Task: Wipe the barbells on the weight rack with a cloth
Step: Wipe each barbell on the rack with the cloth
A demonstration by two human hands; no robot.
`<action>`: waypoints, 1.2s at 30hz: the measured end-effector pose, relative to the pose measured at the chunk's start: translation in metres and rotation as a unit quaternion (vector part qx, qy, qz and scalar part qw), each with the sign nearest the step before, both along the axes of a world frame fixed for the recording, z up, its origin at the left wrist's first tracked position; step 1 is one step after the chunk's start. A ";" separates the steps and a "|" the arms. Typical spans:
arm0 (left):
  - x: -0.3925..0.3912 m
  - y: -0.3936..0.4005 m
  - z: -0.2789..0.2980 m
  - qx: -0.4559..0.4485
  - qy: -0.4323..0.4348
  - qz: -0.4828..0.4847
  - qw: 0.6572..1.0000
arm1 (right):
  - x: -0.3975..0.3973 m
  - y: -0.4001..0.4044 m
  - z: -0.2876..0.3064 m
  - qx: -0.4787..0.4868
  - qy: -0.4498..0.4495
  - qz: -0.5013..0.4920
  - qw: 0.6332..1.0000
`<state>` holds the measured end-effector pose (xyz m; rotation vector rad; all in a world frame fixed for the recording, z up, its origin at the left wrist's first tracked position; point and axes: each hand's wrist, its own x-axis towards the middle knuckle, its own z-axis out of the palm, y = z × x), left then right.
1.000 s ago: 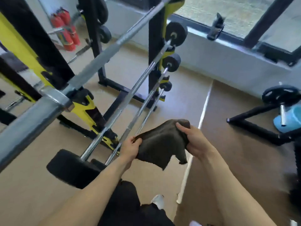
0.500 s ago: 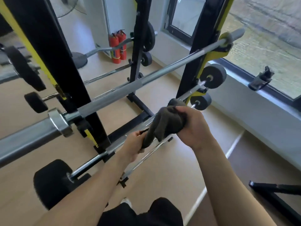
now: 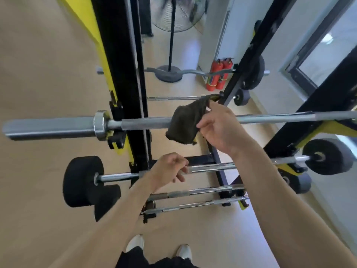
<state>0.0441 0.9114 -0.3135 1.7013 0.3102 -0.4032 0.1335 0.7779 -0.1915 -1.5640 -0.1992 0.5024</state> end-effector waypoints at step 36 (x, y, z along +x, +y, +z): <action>0.017 0.156 0.091 0.471 -0.173 0.290 0.815 | 0.079 0.011 0.007 -0.279 -0.172 0.322 0.888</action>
